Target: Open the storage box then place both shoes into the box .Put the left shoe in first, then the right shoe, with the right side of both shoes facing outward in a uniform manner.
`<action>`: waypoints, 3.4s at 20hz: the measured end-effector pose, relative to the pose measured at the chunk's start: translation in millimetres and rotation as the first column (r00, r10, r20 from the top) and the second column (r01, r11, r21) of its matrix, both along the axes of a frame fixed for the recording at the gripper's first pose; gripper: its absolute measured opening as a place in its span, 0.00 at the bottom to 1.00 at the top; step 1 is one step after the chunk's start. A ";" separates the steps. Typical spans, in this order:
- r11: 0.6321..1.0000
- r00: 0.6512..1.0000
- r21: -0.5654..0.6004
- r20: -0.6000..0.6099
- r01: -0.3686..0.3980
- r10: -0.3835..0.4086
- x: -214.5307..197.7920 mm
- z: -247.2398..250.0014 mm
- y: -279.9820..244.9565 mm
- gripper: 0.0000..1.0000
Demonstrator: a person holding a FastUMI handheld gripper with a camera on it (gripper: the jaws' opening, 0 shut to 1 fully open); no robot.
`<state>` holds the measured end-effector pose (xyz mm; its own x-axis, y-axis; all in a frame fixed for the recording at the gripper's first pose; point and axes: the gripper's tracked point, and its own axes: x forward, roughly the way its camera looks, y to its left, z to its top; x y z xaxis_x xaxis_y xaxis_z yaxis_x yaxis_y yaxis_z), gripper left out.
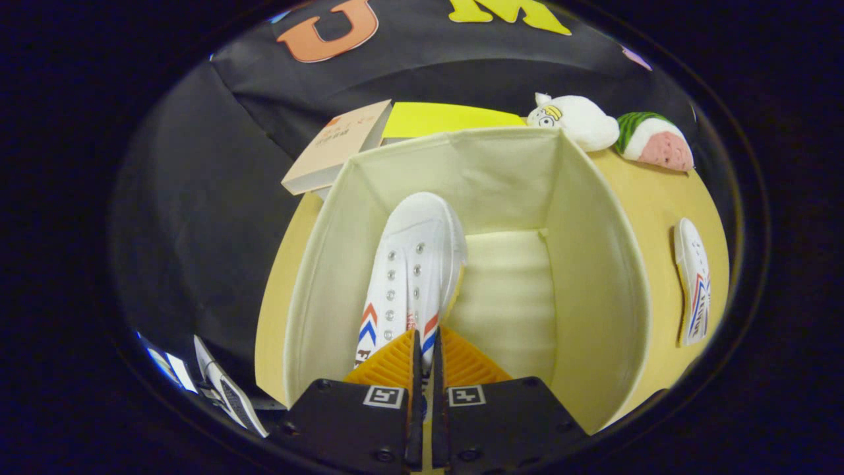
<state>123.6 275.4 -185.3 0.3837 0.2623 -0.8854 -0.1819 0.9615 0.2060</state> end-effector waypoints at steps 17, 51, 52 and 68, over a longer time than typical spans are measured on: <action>0.998 0.946 -0.045 0.322 0.033 -0.017 -19.2 97.6 -101.7 0.99; 0.944 0.982 -0.275 0.004 0.181 -0.187 18.6 -30.8 -459.9 1.00; 0.946 0.985 -0.283 -0.015 0.161 -0.173 19.9 -34.9 -458.8 1.00; 0.980 0.987 -0.160 -0.084 0.121 -0.136 41.6 -46.5 -436.6 0.33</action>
<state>165.2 -161.2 -231.8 0.3181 0.0741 -0.9452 -0.0414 0.9971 0.0642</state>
